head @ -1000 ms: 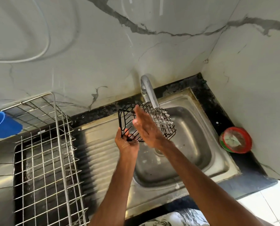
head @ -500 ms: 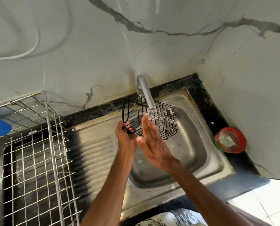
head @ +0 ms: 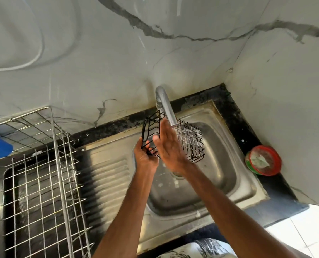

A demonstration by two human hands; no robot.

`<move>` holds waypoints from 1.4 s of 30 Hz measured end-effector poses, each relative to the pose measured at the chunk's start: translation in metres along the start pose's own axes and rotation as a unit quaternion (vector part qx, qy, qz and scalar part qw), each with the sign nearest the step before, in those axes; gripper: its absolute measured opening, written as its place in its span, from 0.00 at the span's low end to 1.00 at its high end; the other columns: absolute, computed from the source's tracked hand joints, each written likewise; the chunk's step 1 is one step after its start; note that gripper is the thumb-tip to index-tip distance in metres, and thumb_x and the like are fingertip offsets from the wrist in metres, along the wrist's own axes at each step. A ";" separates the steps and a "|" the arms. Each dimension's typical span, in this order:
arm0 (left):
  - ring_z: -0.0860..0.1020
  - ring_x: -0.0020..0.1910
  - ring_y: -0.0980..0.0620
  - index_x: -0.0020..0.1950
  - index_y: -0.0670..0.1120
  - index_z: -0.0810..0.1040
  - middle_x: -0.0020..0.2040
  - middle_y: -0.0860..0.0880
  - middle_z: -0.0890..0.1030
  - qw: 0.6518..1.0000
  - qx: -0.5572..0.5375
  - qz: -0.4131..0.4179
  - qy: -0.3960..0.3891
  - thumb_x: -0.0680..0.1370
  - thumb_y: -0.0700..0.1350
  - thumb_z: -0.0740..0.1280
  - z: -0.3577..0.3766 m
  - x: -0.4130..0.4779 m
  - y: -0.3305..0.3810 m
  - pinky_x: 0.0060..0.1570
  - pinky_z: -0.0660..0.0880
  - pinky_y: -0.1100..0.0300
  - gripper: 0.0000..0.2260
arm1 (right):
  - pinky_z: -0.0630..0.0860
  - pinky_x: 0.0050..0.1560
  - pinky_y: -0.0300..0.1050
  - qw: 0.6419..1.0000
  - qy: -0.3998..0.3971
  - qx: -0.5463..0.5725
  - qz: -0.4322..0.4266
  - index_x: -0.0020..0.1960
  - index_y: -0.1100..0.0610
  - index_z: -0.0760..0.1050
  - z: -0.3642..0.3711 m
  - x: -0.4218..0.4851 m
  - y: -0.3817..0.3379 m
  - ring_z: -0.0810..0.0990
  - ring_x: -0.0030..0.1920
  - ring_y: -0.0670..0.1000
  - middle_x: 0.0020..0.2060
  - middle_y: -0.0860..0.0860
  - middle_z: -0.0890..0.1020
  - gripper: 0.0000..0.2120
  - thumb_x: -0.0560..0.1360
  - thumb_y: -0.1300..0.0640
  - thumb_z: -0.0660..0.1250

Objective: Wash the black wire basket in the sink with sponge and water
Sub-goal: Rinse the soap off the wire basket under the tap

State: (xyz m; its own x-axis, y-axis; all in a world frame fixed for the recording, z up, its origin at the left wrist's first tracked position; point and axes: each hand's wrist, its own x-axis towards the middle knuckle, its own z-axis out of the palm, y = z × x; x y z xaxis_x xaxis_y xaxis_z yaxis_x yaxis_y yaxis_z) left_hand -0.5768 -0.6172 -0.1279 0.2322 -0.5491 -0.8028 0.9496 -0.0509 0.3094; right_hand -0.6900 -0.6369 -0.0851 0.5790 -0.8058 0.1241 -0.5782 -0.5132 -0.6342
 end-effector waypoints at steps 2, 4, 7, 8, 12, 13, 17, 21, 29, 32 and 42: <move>0.68 0.23 0.56 0.30 0.47 0.74 0.25 0.53 0.70 1.000 -0.007 0.008 -0.022 0.81 0.50 0.65 -0.009 0.000 0.006 0.26 0.67 0.65 0.19 | 0.49 0.80 0.61 0.996 -0.036 0.051 0.059 0.81 0.64 0.44 0.001 -0.029 -0.022 0.43 0.81 0.59 0.81 0.63 0.43 0.35 0.84 0.40 0.38; 0.67 0.22 0.56 0.32 0.47 0.74 0.25 0.54 0.71 0.999 0.034 0.021 -0.008 0.81 0.50 0.66 -0.010 -0.007 0.009 0.26 0.66 0.65 0.18 | 0.44 0.81 0.56 0.997 -0.025 0.073 0.029 0.81 0.64 0.40 0.008 -0.053 -0.025 0.39 0.81 0.54 0.81 0.58 0.40 0.36 0.84 0.39 0.37; 0.66 0.22 0.56 0.36 0.47 0.73 0.25 0.54 0.72 0.998 0.053 0.033 0.028 0.80 0.50 0.67 -0.005 -0.014 0.010 0.26 0.64 0.64 0.14 | 0.40 0.81 0.55 0.996 -0.033 0.076 0.029 0.82 0.58 0.37 0.008 -0.044 -0.017 0.37 0.81 0.51 0.81 0.54 0.37 0.34 0.83 0.39 0.38; 0.66 0.22 0.56 0.37 0.47 0.73 0.25 0.54 0.72 0.997 0.056 0.033 0.032 0.80 0.50 0.68 -0.003 -0.015 0.011 0.26 0.64 0.64 0.14 | 0.43 0.80 0.59 0.997 -0.022 0.066 0.035 0.82 0.57 0.38 0.006 -0.032 -0.014 0.39 0.81 0.54 0.81 0.56 0.39 0.32 0.84 0.41 0.40; 0.65 0.22 0.57 0.40 0.49 0.74 0.25 0.54 0.74 0.995 0.088 0.034 0.044 0.79 0.51 0.69 0.001 -0.020 0.015 0.28 0.60 0.63 0.11 | 0.78 0.54 0.70 0.994 0.083 -0.067 -0.022 0.76 0.57 0.52 0.012 0.022 0.034 0.77 0.60 0.69 0.55 0.66 0.77 0.19 0.86 0.60 0.47; 0.64 0.22 0.57 0.40 0.50 0.73 0.26 0.54 0.74 0.994 0.090 0.034 0.043 0.79 0.51 0.70 0.002 -0.021 0.014 0.28 0.59 0.63 0.11 | 0.81 0.53 0.65 0.993 0.088 -0.075 0.000 0.77 0.57 0.51 0.006 0.033 0.044 0.80 0.60 0.66 0.53 0.63 0.79 0.20 0.86 0.59 0.50; 0.64 0.22 0.57 0.40 0.50 0.74 0.26 0.54 0.74 0.993 0.093 0.043 0.056 0.79 0.51 0.70 0.004 -0.020 0.017 0.24 0.60 0.65 0.10 | 0.73 0.62 0.73 0.994 0.079 -0.063 0.037 0.79 0.54 0.46 0.030 0.008 0.044 0.69 0.68 0.72 0.67 0.70 0.66 0.21 0.87 0.56 0.45; 0.66 0.22 0.58 0.40 0.50 0.74 0.26 0.54 0.74 0.993 0.084 0.055 0.056 0.79 0.49 0.70 -0.002 -0.019 0.021 0.23 0.63 0.67 0.10 | 0.42 0.81 0.58 0.988 0.000 0.118 0.097 0.81 0.62 0.36 0.028 -0.048 -0.019 0.38 0.81 0.56 0.81 0.58 0.37 0.34 0.85 0.41 0.41; 0.64 0.22 0.58 0.40 0.50 0.74 0.26 0.53 0.74 0.992 0.095 0.056 0.054 0.79 0.49 0.70 0.002 -0.031 0.025 0.20 0.61 0.66 0.11 | 0.57 0.76 0.38 0.992 0.109 0.059 0.039 0.82 0.48 0.40 0.020 0.028 0.025 0.52 0.80 0.48 0.82 0.47 0.44 0.32 0.85 0.58 0.53; 0.63 0.22 0.57 0.39 0.49 0.74 0.26 0.54 0.74 0.990 0.095 0.068 0.076 0.79 0.50 0.71 0.007 -0.029 0.024 0.21 0.60 0.65 0.11 | 0.73 0.65 0.44 0.983 0.104 0.078 0.126 0.82 0.58 0.47 0.005 0.041 0.019 0.69 0.73 0.62 0.77 0.63 0.63 0.28 0.85 0.55 0.52; 0.66 0.27 0.56 0.45 0.48 0.77 0.27 0.54 0.75 0.986 0.122 0.079 0.083 0.78 0.52 0.71 -0.004 -0.013 0.020 0.27 0.64 0.64 0.10 | 0.35 0.80 0.53 0.982 -0.045 0.140 0.114 0.81 0.56 0.34 0.018 -0.060 -0.024 0.32 0.80 0.50 0.80 0.52 0.33 0.36 0.82 0.35 0.36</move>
State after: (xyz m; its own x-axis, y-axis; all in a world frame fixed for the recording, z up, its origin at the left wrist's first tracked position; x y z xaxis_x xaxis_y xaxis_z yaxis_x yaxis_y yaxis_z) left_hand -0.5606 -0.6079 -0.1130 0.4230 -0.4229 -0.8014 0.8248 -0.1865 0.5338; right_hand -0.7003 -0.5713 -0.0913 0.5088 -0.8543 -0.1059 -0.5250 -0.2104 -0.8247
